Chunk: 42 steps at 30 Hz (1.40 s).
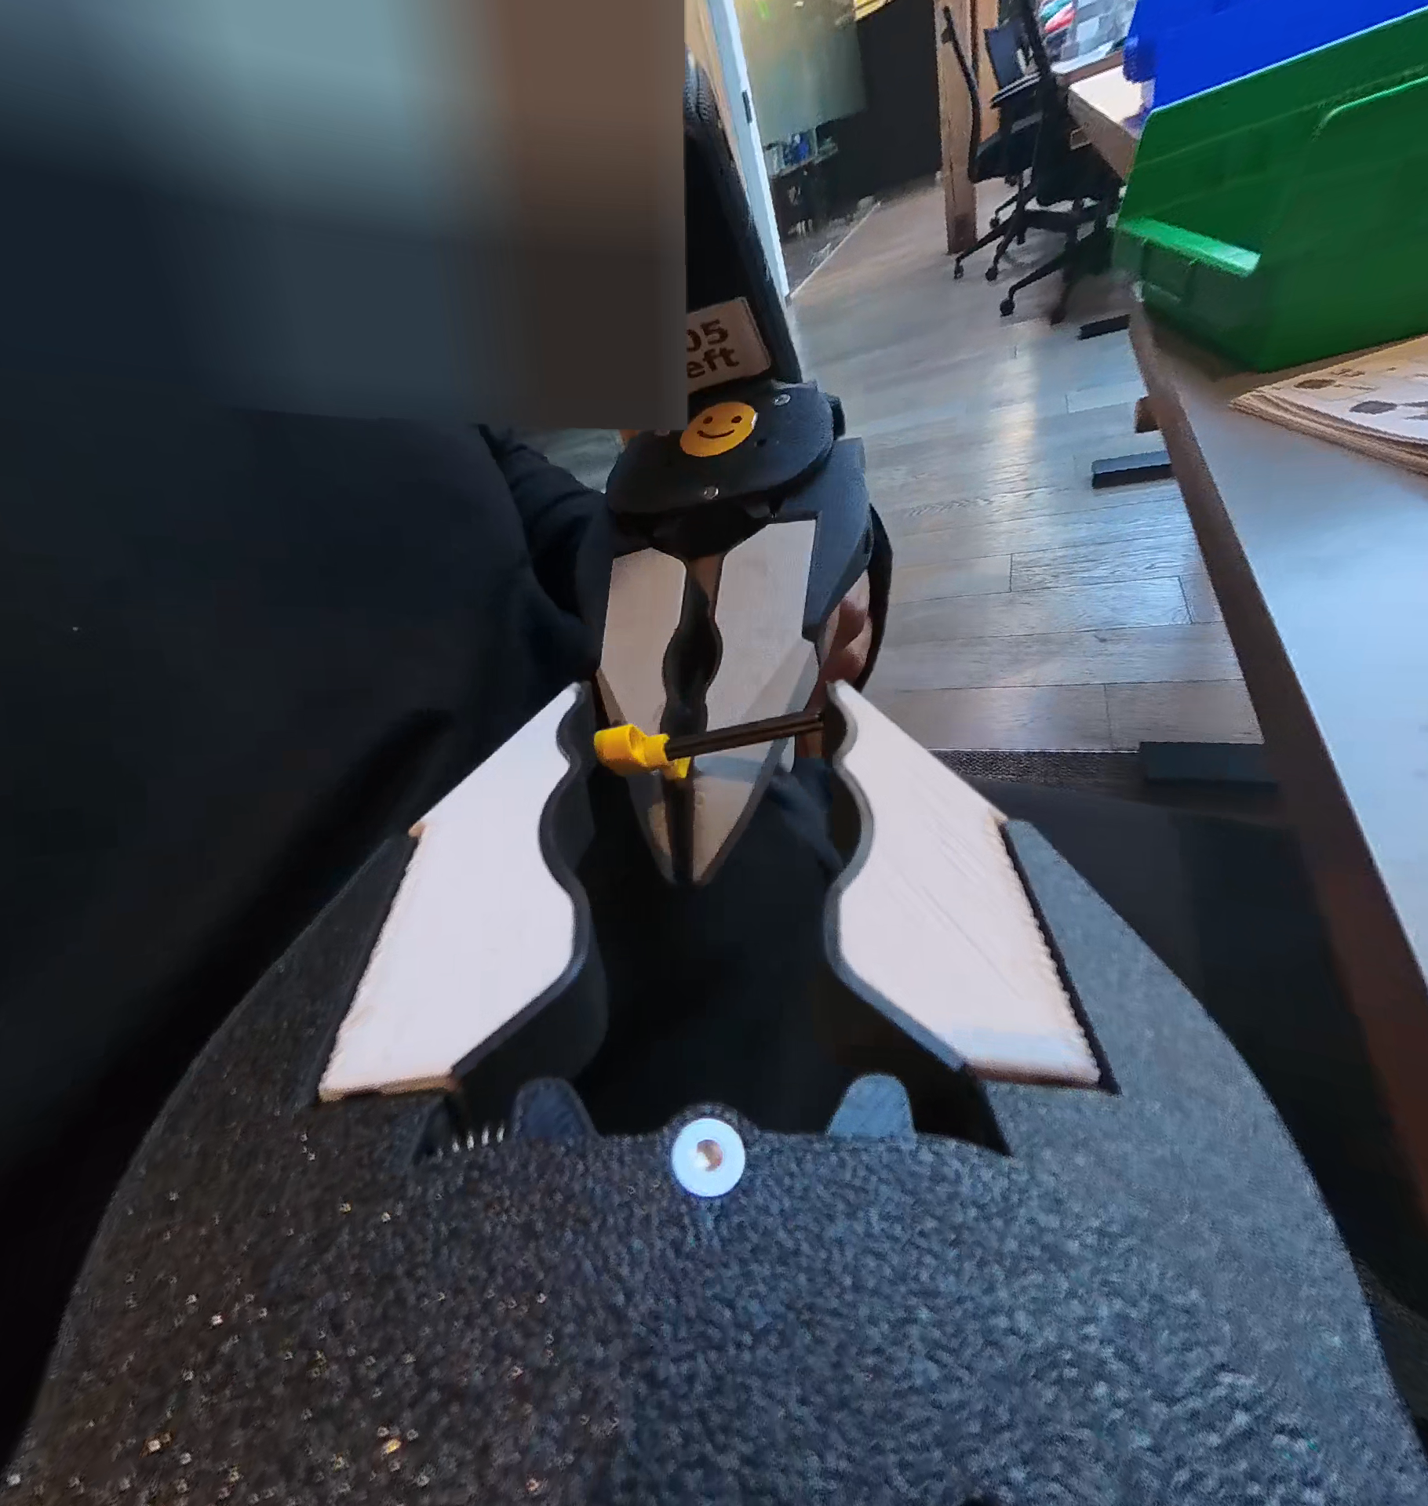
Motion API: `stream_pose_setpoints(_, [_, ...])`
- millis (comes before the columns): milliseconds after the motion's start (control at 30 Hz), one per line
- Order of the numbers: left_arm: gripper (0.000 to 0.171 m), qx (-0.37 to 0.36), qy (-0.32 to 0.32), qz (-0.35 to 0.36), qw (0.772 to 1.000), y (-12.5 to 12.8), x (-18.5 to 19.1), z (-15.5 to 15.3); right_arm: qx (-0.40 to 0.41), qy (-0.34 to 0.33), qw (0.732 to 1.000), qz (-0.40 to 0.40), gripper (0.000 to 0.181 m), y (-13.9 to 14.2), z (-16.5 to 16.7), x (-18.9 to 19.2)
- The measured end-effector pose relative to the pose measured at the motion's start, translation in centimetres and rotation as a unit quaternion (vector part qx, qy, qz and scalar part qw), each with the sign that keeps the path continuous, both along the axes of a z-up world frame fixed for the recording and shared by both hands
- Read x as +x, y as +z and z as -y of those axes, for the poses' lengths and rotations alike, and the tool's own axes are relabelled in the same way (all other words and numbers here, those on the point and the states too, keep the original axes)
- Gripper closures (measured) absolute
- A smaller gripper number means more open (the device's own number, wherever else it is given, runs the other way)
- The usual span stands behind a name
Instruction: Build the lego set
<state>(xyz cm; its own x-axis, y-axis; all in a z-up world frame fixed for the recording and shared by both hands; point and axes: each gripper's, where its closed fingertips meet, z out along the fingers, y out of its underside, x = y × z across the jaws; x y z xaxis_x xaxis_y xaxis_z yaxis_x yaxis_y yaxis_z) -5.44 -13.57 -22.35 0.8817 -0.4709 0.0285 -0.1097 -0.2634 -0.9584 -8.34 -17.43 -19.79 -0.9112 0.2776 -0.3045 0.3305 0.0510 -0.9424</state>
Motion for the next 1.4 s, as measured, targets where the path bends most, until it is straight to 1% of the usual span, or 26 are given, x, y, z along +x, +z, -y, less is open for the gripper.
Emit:
stream_pose_setpoints(67, [0.169, -0.002, 0.003, 0.004, 1.000, -0.1, -0.2, -0.1, 0.011, -0.007, 1.000, -0.005, 0.126, -0.1, -0.1, -0.1])
stream_pose_setpoints(133, [0.170, -0.005, 0.013, -0.001, 1.000, -0.3, -0.6, -0.1, 0.017, -0.018, 1.000, -0.011, 0.116, 0.0, -0.1, -0.3])
stream_pose_setpoints(167, [0.170, -0.004, 0.010, 0.002, 1.000, -0.3, -0.6, -0.1, 0.022, -0.019, 1.000, -0.012, 0.115, 0.0, 0.0, -0.3])
stream_pose_setpoints(233, [0.169, -0.001, 0.002, 0.009, 1.000, -0.2, -0.4, 0.0, 0.037, -0.025, 0.999, -0.029, 0.118, -0.2, 0.2, -0.3])
stream_pose_setpoints(267, [0.169, 0.000, -0.001, 0.009, 1.000, -0.3, -0.3, 0.0, 0.044, -0.031, 0.998, -0.041, 0.125, -0.2, 0.1, -0.4])
stream_pose_setpoints(300, [0.169, -0.001, -0.002, 0.008, 1.000, -0.4, -0.2, 0.0, 0.051, -0.035, 0.997, -0.052, 0.126, -0.2, 0.1, -0.4])
stream_pose_setpoints(467, [0.169, -0.010, -0.010, 0.013, 1.000, -0.7, 0.1, 0.1, 0.079, -0.029, 0.995, -0.063, 0.127, -0.6, 0.1, -0.2])
stream_pose_setpoints(633, [0.169, -0.025, -0.010, 0.003, 1.000, -1.3, 0.6, 0.3, 0.120, -0.024, 0.990, -0.064, 0.128, -1.3, 0.3, 0.5])
stream_pose_setpoints(700, [0.169, -0.040, -0.009, 0.025, 0.999, -1.8, 0.6, 0.4, 0.147, -0.029, 0.986, -0.068, 0.128, -1.9, 0.4, 0.7])
stream_pose_setpoints(733, [0.169, -0.044, -0.002, 0.052, 0.998, -1.7, 0.3, 0.3, 0.158, -0.025, 0.985, -0.067, 0.128, -2.2, 0.5, 1.1])
stream_pose_setpoints(767, [0.169, -0.050, -0.010, 0.078, 0.996, -1.7, 0.3, 0.4, 0.168, -0.029, 0.983, -0.074, 0.129, -2.3, 0.6, 1.1])
stream_pose_setpoints(800, [0.168, -0.054, -0.010, 0.085, 0.995, -1.8, 0.3, 0.3, 0.174, -0.034, 0.981, -0.076, 0.129, -2.4, 0.6, 1.0])
stream_pose_setpoints(867, [0.168, -0.060, -0.002, 0.071, 0.996, -2.2, 0.1, 0.1, 0.170, -0.036, 0.983, -0.064, 0.130, -2.8, 0.4, 0.9])
stream_pose_setpoints(933, [0.168, -0.063, -0.003, 0.091, 0.994, -2.2, -0.1, 0.0, 0.146, -0.039, 0.988, -0.042, 0.129, -2.8, 0.2, 0.7])
stream_pose_setpoints(1000, [0.168, -0.066, 0.001, 0.089, 0.994, -2.4, -0.3, -0.3, 0.125, -0.033, 0.991, -0.025, 0.129, -2.8, -0.1, 0.6])
stream_pose_setpoints(1133, [0.169, -0.073, 0.014, 0.089, 0.993, -2.8, -0.6, -0.6, 0.127, -0.035, 0.991, -0.024, 0.129, -3.2, -0.3, 0.5])
stream_pose_setpoints(1300, [0.169, -0.081, 0.044, 0.110, 0.990, -3.0, -0.8, -1.0, 0.119, -0.057, 0.991, -0.013, 0.129, -3.4, -0.5, 0.5])
stream_pose_setpoints(1400, [0.169, -0.076, 0.021, 0.109, 0.991, -2.9, -0.6, -0.9, 0.095, -0.056, 0.994, -0.001, 0.129, -3.2, -0.5, 0.6])
